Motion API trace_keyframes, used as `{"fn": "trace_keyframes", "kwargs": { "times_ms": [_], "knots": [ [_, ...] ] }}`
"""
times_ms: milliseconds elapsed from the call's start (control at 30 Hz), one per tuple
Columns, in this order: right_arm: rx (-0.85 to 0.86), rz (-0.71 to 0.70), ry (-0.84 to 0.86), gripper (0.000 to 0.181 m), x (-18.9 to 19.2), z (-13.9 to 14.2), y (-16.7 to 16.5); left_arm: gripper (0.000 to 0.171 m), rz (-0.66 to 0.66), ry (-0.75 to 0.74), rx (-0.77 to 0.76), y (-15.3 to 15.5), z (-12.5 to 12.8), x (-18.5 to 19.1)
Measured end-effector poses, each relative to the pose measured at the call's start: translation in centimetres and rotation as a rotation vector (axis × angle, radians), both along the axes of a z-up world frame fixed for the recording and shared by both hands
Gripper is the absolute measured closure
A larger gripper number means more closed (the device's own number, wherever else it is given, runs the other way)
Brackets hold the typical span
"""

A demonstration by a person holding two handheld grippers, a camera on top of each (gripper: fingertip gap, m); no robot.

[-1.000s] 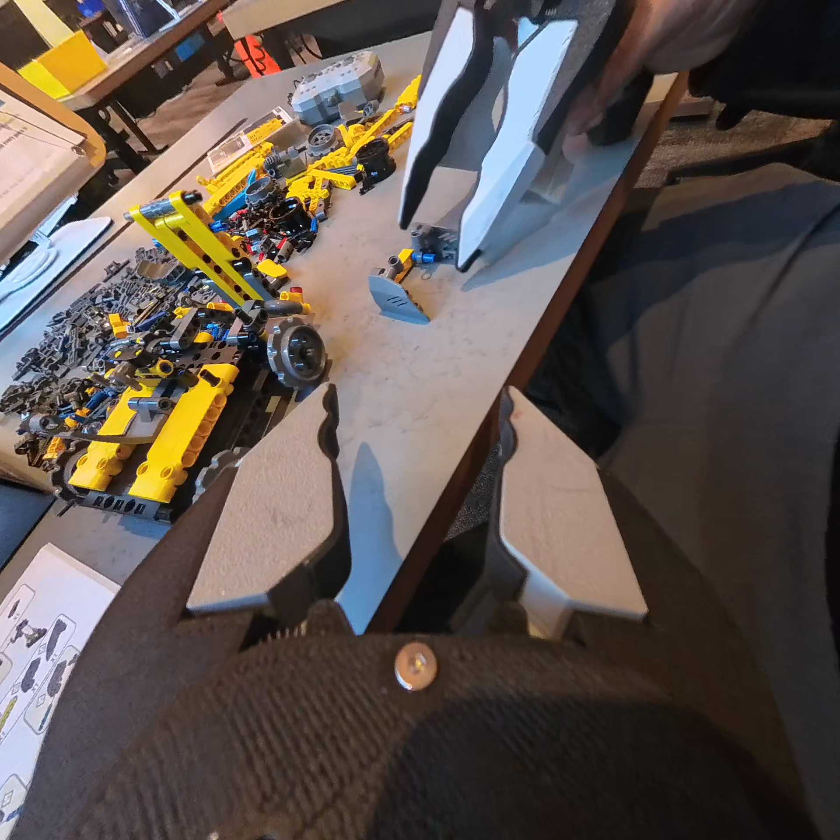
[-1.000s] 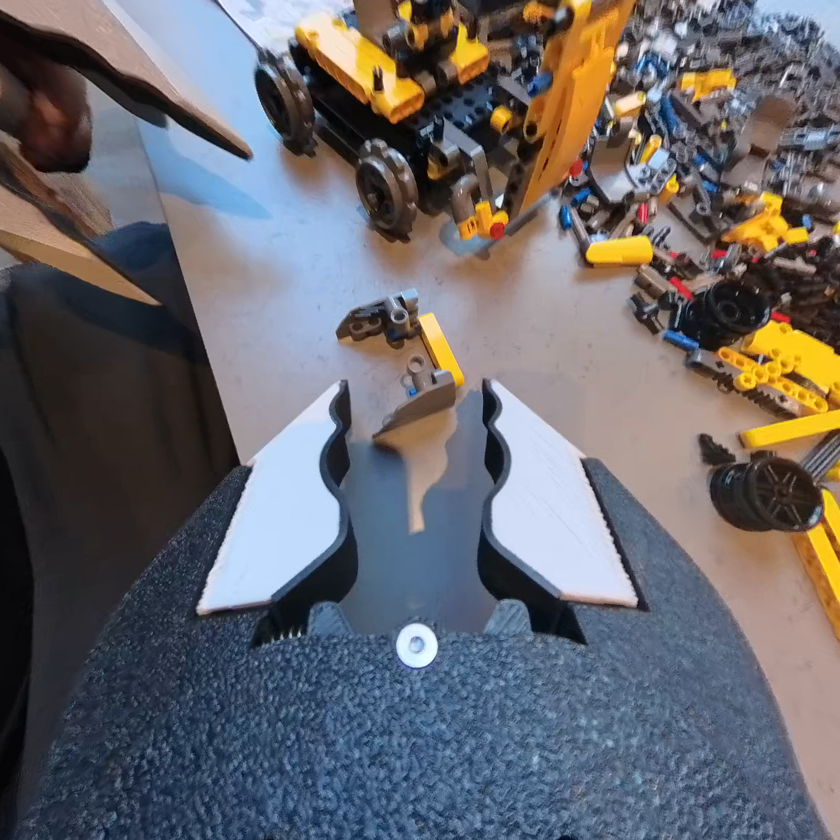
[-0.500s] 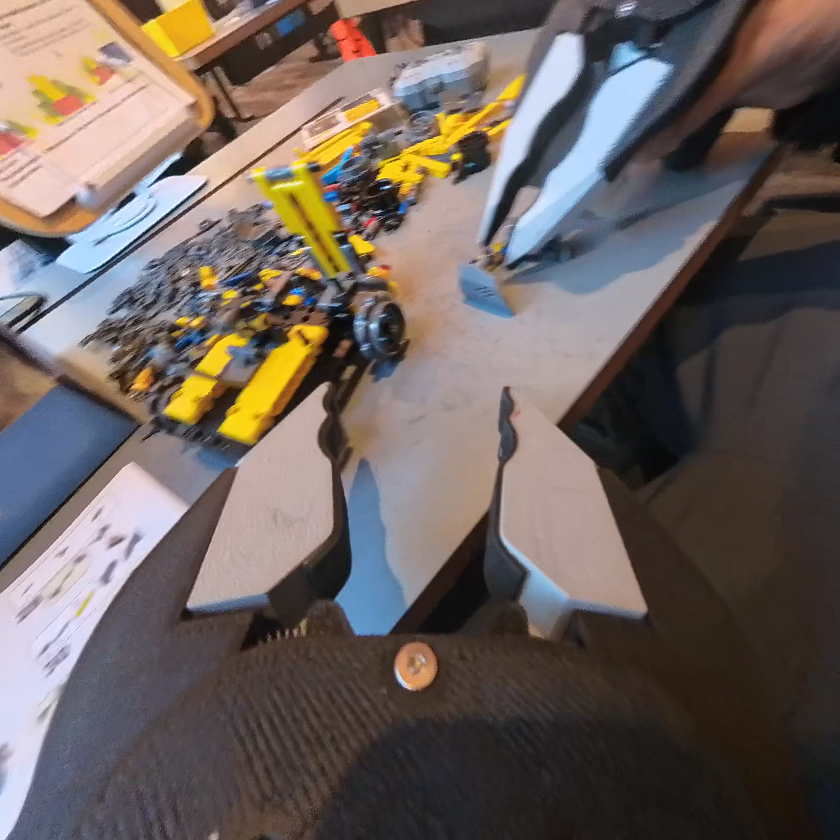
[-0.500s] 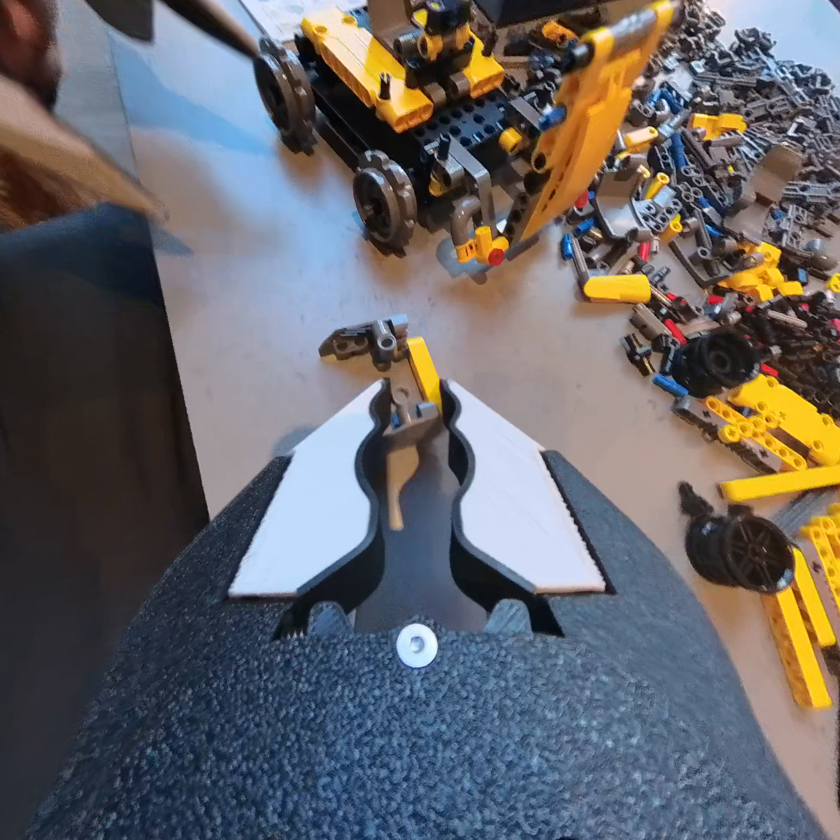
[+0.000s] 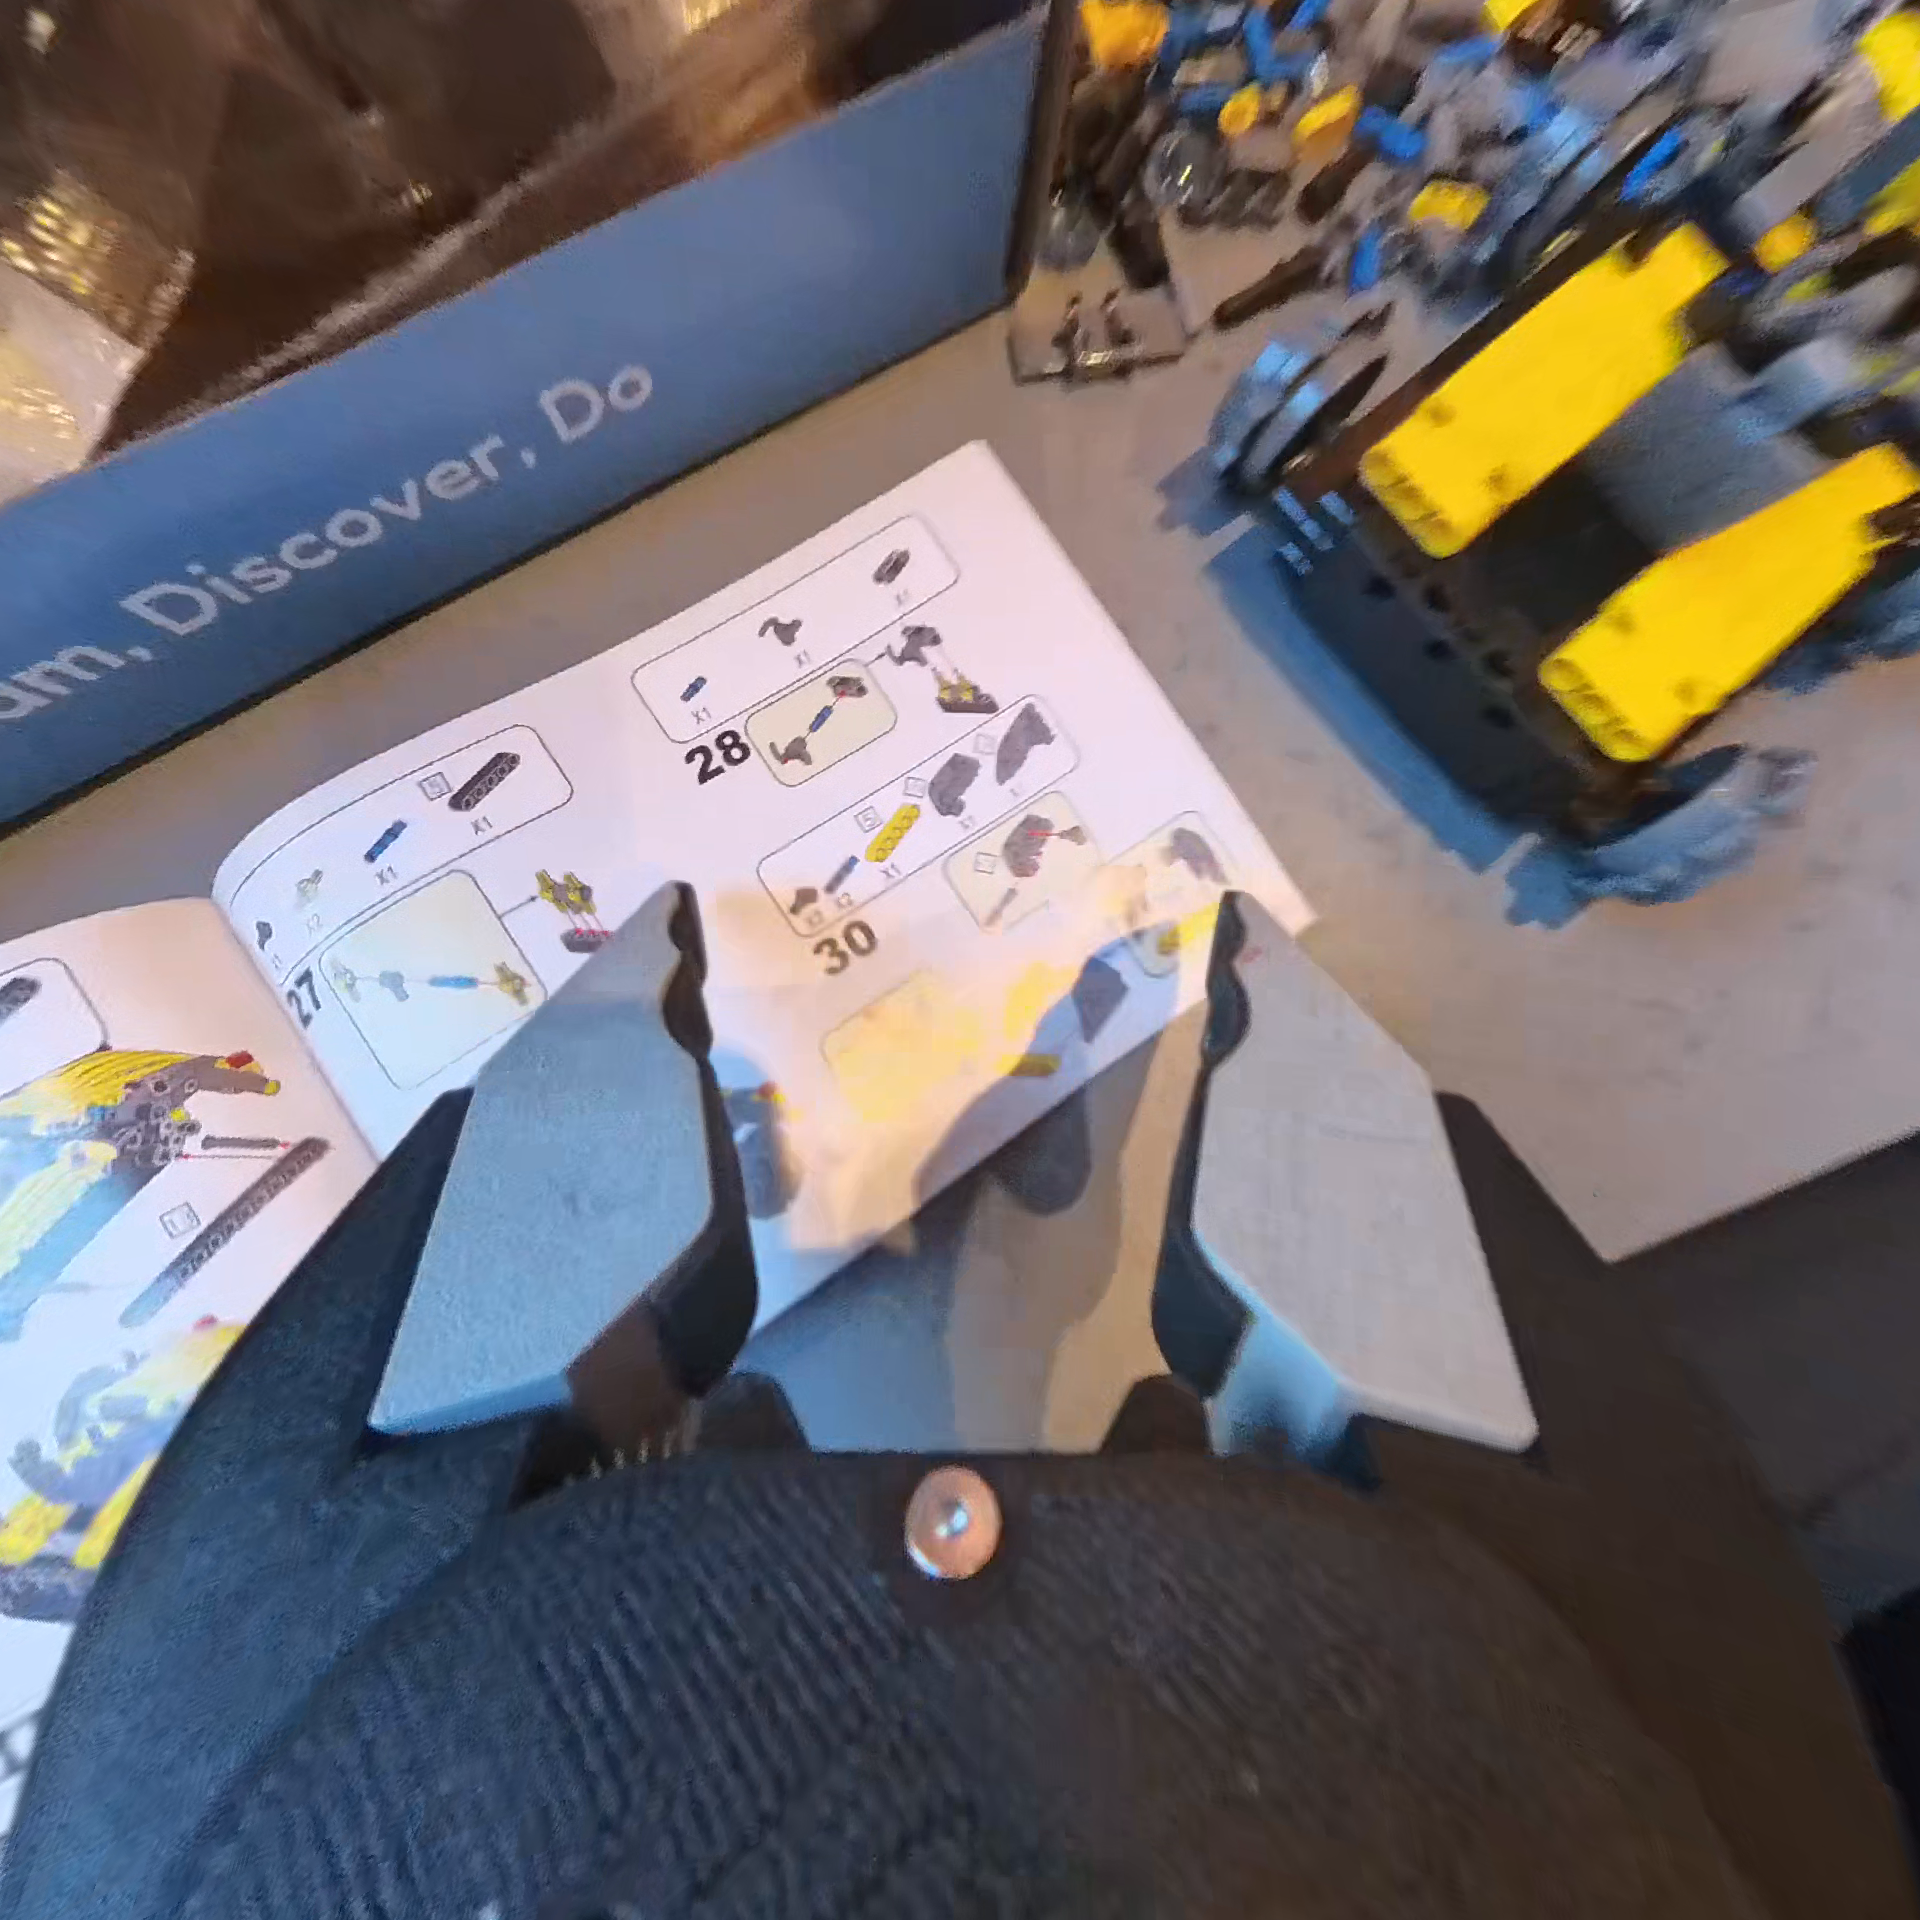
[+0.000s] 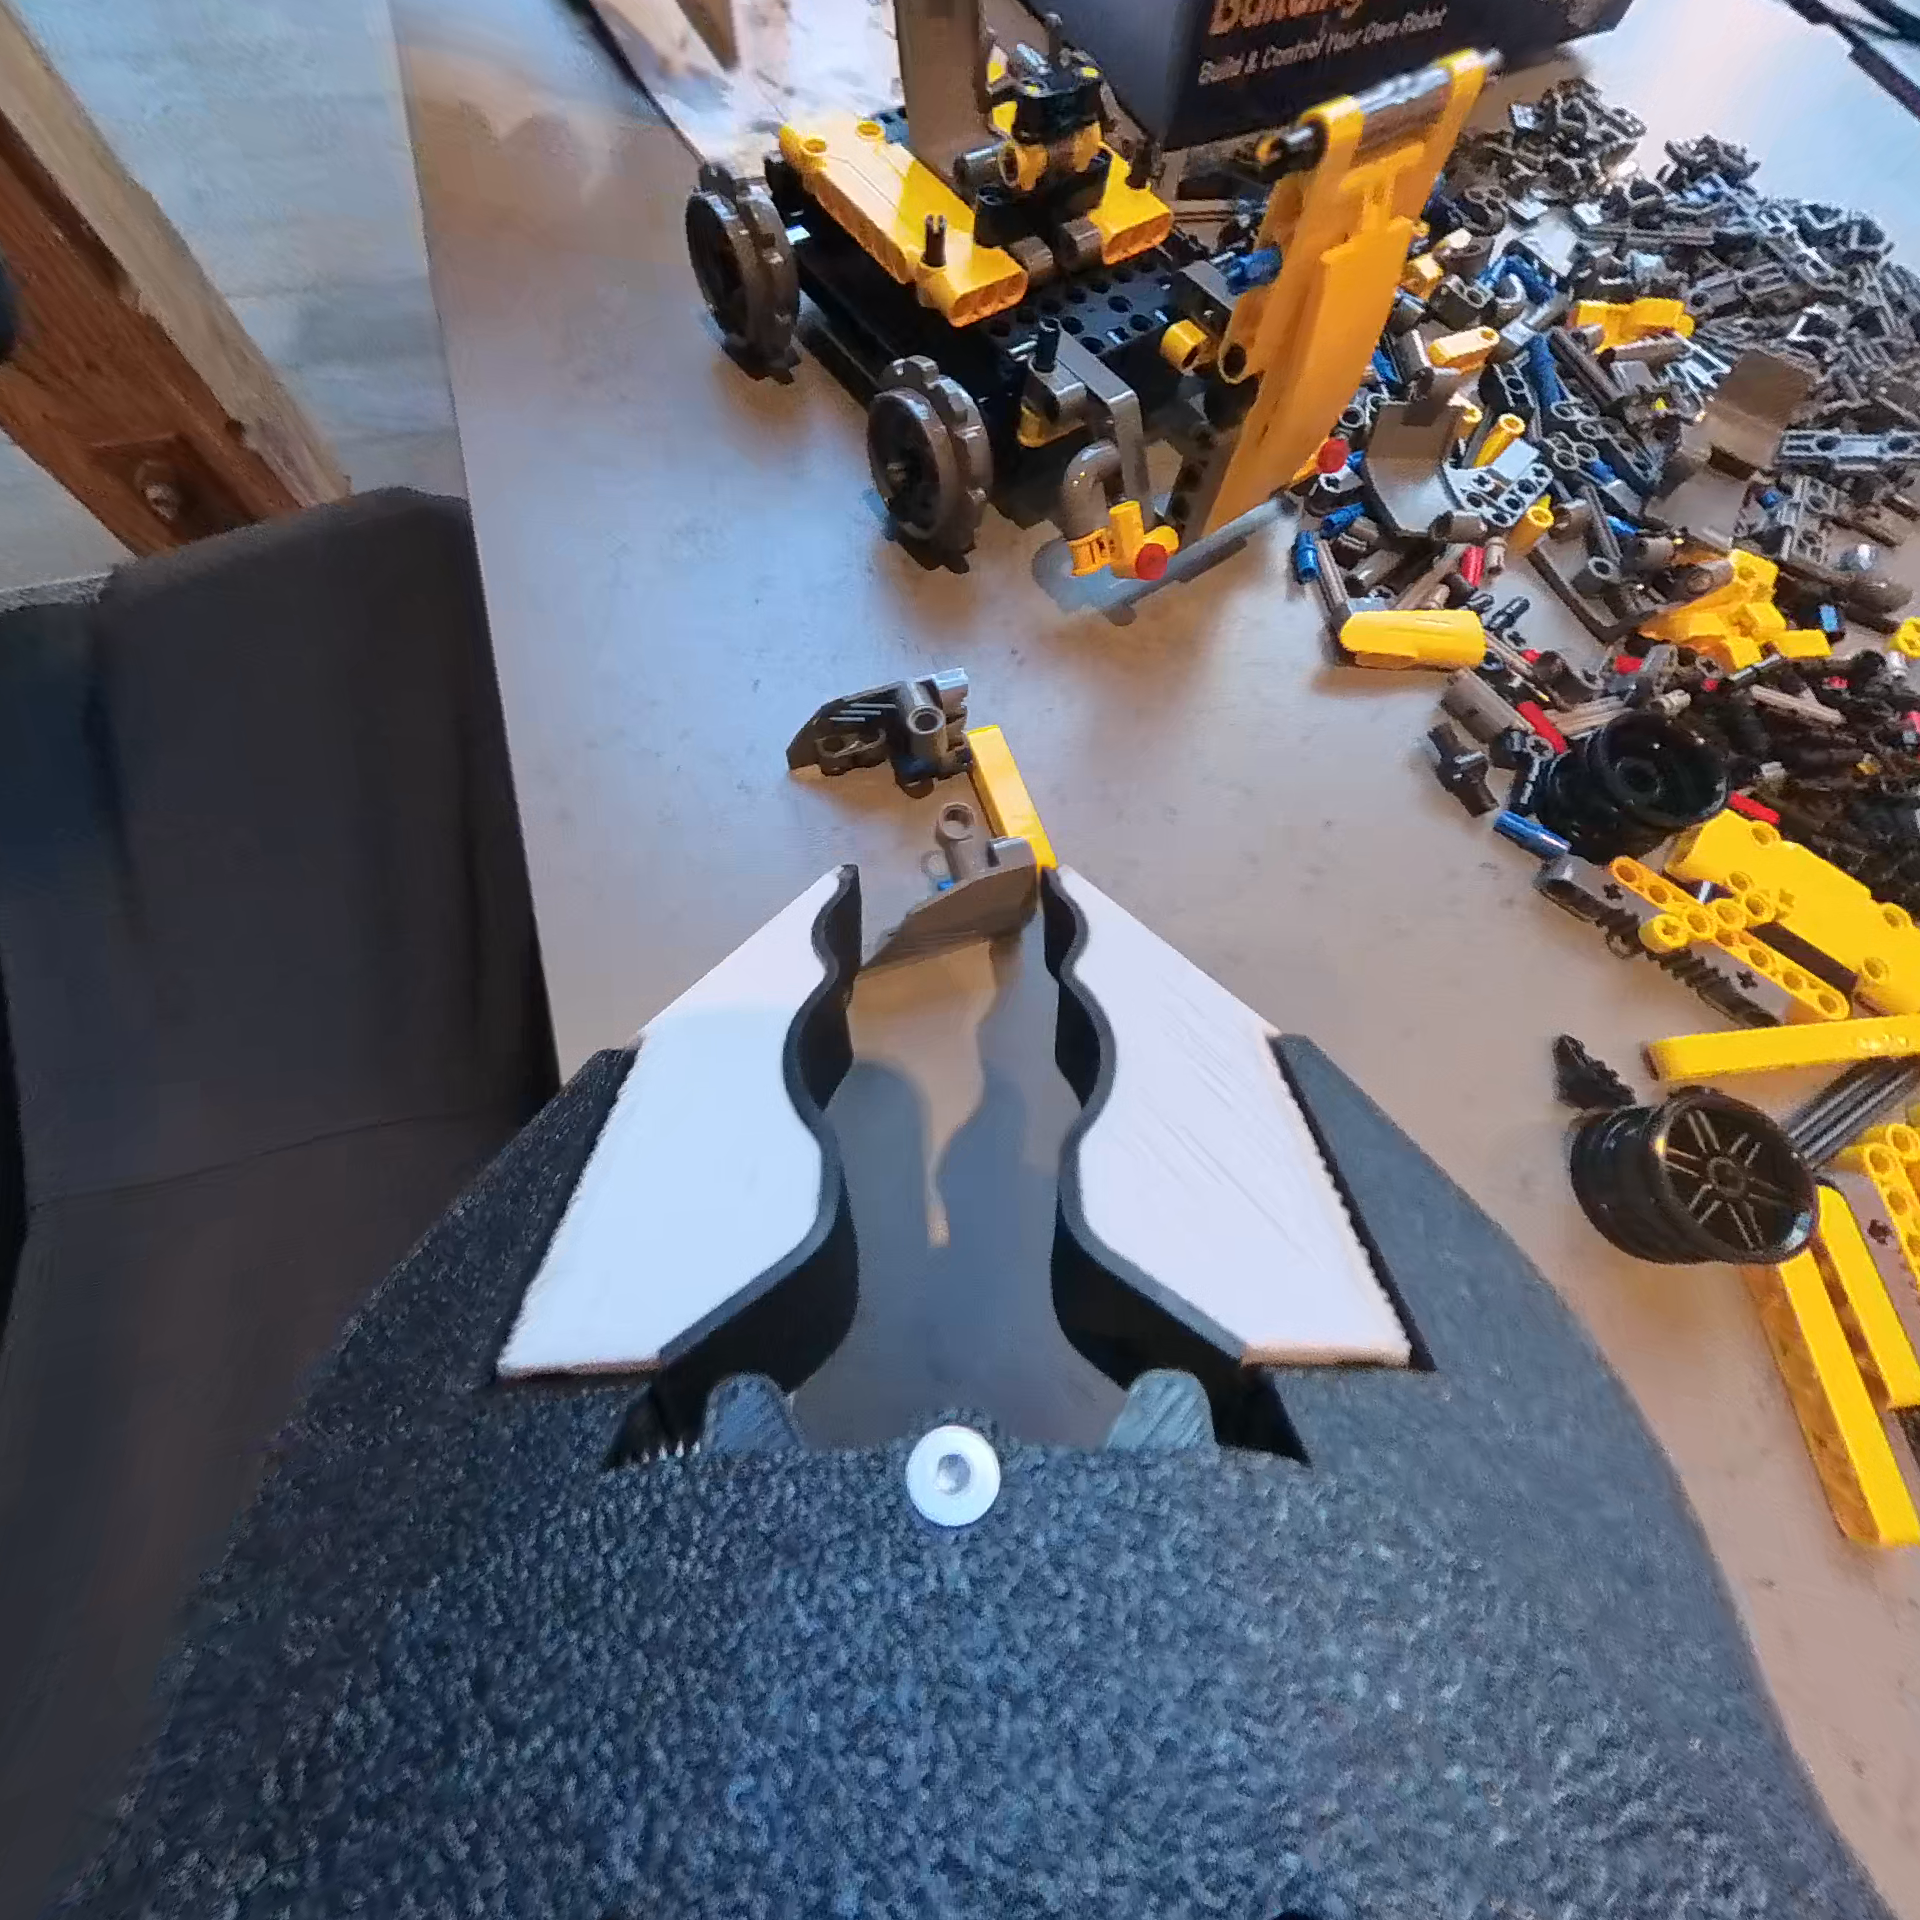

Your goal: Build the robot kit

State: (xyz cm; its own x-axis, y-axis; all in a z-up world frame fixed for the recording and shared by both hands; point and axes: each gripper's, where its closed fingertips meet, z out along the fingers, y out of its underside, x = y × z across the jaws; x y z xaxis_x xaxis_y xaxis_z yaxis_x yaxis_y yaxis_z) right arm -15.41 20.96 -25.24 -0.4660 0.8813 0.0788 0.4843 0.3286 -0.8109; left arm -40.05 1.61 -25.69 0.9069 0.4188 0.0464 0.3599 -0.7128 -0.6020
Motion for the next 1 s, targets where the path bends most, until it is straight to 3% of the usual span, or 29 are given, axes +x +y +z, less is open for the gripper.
{"fn": "trace_keyframes", "kwargs": {
  "times_ms": [100, 367, 833, 967, 1000],
  "knots": [
    [-0.014, 0.01, 0.026, 0.147, 0.1, 0.5, -0.1, 0.077, -0.024, 0.032, -0.081, 0.3, -1.5, -0.5],
    [-0.047, 0.023, 0.062, 0.147, 0.3, 1.2, -0.2, 0.074, -0.072, 0.027, -0.126, 1.4, -1.5, 1.0],
    [-0.033, 0.029, 0.061, 0.147, 0.4, 1.1, -0.4, 0.093, -0.094, 0.051, -0.022, 1.1, -1.4, 0.4],
    [-0.024, 0.025, 0.054, 0.148, 0.4, 0.9, -0.3, 0.118, -0.111, 0.065, 0.012, 1.3, -1.2, 0.7],
    [-0.023, 0.023, 0.053, 0.148, 0.3, 0.9, -0.3, 0.135, -0.113, 0.07, 0.022, 1.4, -1.2, 0.8]
  ]
}}
